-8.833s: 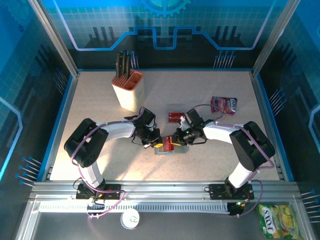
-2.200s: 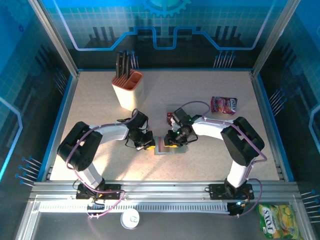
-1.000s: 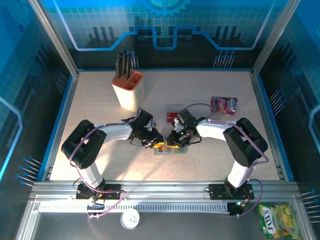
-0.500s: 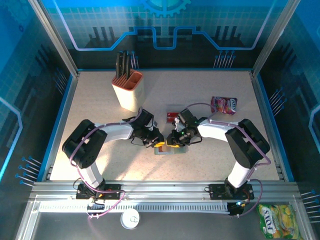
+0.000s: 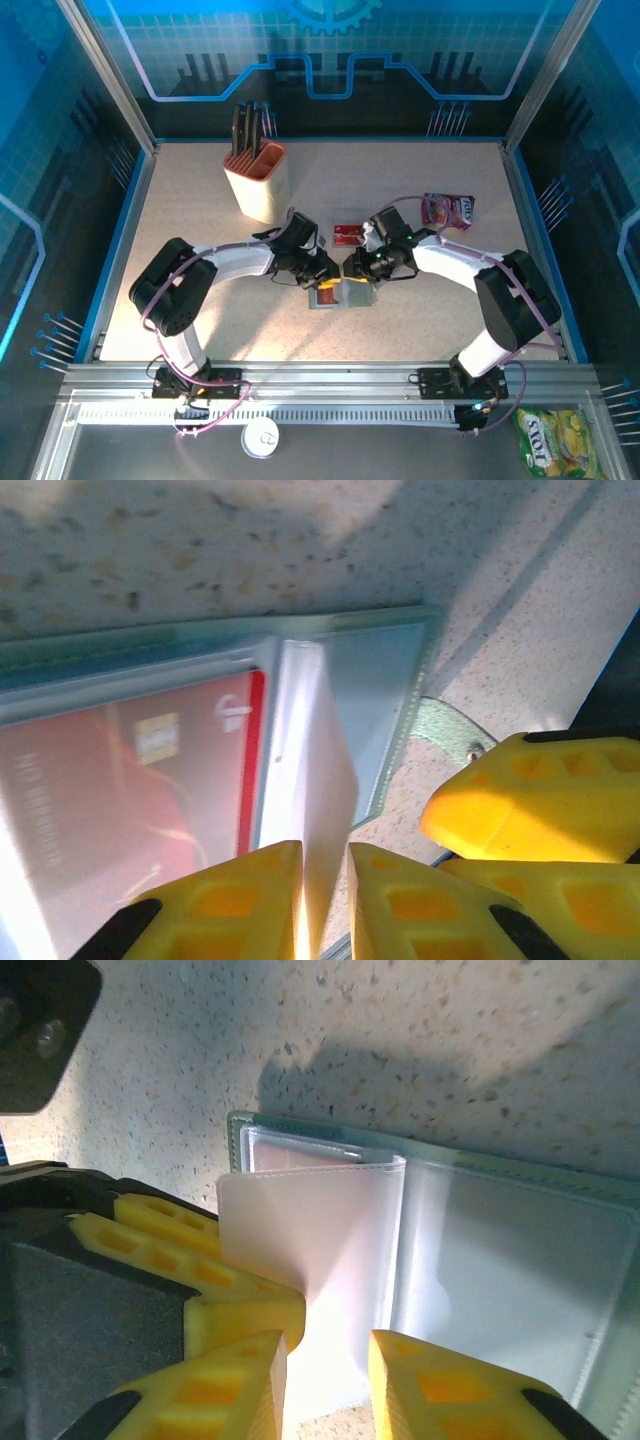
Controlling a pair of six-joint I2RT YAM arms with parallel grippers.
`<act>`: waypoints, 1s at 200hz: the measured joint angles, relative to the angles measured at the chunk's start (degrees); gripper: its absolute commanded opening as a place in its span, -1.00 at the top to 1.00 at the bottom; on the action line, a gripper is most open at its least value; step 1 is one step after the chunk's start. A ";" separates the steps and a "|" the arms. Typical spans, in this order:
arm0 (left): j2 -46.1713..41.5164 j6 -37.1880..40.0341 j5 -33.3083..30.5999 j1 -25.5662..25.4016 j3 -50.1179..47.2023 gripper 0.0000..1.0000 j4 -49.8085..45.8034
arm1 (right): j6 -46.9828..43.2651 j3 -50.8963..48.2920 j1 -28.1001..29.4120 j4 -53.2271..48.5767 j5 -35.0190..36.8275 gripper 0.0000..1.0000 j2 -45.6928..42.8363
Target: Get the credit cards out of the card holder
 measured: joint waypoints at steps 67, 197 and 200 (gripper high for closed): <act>4.96 -1.70 -0.68 -3.87 6.29 0.30 -0.68 | -2.80 -3.76 -5.60 -3.74 -0.66 0.38 -6.08; 6.91 -2.32 -1.92 -4.48 8.92 0.30 -3.85 | -3.17 -5.33 -7.43 -2.95 -3.04 0.36 -6.16; 6.86 -2.29 -1.92 -4.37 8.74 0.30 -3.78 | -3.15 -5.31 -7.30 -2.86 -3.04 0.36 -6.01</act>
